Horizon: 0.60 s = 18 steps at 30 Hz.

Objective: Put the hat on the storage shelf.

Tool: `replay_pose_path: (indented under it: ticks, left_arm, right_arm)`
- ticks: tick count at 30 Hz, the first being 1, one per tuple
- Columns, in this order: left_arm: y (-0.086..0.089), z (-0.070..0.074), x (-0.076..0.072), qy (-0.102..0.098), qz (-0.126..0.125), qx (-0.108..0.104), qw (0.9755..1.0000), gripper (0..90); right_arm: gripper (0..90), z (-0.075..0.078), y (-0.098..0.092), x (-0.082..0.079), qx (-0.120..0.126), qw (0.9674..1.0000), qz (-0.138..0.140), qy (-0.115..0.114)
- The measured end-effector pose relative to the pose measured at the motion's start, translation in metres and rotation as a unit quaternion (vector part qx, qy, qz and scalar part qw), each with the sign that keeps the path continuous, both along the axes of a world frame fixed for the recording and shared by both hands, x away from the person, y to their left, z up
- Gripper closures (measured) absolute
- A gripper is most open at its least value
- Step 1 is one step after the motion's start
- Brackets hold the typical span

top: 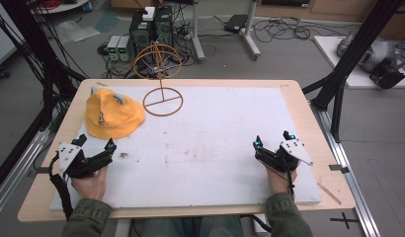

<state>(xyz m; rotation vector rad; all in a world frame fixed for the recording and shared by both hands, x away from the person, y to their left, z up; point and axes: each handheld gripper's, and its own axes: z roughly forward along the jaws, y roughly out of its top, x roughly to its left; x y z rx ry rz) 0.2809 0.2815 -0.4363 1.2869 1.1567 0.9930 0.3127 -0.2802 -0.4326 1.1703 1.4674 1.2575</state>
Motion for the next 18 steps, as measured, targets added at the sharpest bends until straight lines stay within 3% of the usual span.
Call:
replay_pose_path:
  ticks: [18]
  left_arm:
    - [-0.0026,0.0103,-0.0027,-0.009,-0.006,-0.001,0.9999,5.3]
  right_arm:
    - [3.5,0.0008,-0.0008,-0.0017,0.004,1.0,-0.002,-0.001]
